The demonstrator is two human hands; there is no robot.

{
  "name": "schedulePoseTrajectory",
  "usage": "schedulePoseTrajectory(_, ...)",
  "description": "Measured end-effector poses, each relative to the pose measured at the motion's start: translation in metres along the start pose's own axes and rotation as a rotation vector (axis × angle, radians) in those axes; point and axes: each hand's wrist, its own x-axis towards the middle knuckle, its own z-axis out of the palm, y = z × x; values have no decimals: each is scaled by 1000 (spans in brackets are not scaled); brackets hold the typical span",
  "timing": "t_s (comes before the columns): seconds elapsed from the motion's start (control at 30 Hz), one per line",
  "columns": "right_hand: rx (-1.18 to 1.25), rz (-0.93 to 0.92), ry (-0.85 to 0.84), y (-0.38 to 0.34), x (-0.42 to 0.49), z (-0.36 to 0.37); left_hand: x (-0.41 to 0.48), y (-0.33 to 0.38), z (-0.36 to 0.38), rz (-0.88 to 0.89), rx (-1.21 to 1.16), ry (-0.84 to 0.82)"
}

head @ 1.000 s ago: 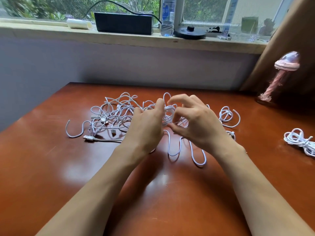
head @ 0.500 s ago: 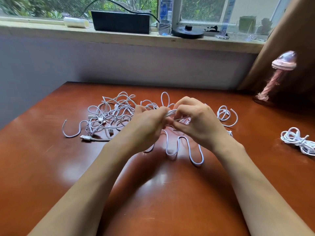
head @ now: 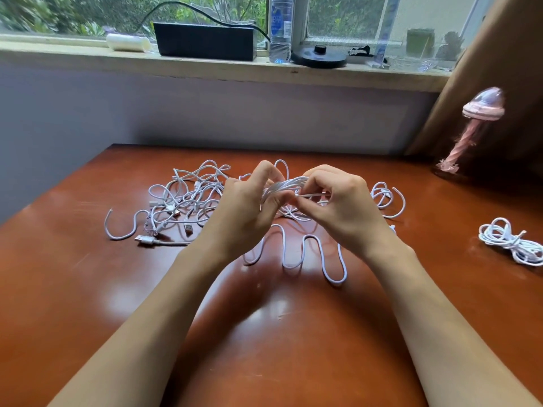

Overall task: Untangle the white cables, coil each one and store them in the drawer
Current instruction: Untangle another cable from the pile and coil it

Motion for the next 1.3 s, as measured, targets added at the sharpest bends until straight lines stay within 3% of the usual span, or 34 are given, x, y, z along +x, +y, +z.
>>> schedulePoseTrajectory(0.2,42,102,-11,2,-1,4,-2,-9,2,42,113,-30)
schedulePoseTrajectory(0.43,-5,30,-105,1,0,-3,-2,-16,5,26,201,-72)
schedulePoseTrajectory(0.7,-227,60,-143,-7,1,-11,-3,-14,5,-8,308,-152)
schedulePoseTrajectory(0.93,-36,8,-242,-5,2,-15,-3,-15,5,-33,323,-173)
schedulePoseTrajectory(1.07,-131,-55,-163,-3,4,-16,-3,-15,5,-11,274,-208)
schedulePoseTrajectory(1.3,-50,-63,-113,0,5,-21,-4,-10,4,-13,195,-230)
